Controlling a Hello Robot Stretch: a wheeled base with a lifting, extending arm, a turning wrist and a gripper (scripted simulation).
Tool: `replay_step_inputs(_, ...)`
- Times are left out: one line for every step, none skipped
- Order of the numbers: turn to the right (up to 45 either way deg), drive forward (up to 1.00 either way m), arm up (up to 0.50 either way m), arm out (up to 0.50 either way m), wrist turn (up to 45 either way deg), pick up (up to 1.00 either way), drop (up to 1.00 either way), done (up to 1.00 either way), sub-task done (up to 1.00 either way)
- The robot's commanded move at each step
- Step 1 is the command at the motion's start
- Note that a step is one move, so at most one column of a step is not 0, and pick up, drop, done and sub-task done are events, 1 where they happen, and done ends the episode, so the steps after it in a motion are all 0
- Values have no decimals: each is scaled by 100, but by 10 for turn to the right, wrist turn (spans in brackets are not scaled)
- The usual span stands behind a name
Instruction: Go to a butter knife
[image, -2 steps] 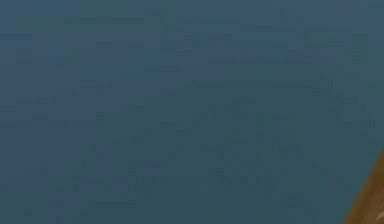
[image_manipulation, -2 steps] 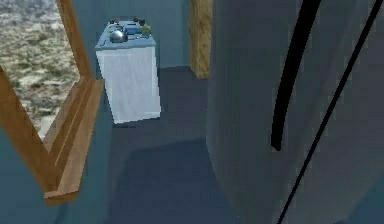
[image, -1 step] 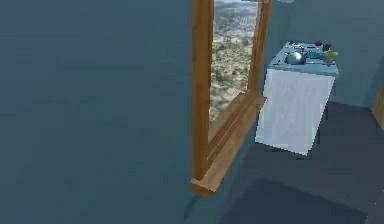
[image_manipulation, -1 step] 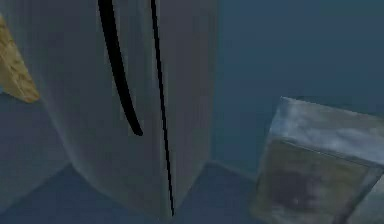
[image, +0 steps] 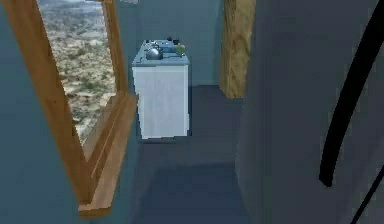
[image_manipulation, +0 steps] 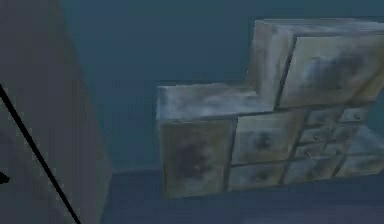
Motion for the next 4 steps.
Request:
replay_step_inputs(0,100,0,0,0,0,0,0,0)
replay_step_inputs(0,70,0,0,0,0,0,0,0)
replay_step_inputs(-150,0,0,0,0,0,0,0,0)
replay_step_inputs(0,0,0,0,0,0,0,100,0)
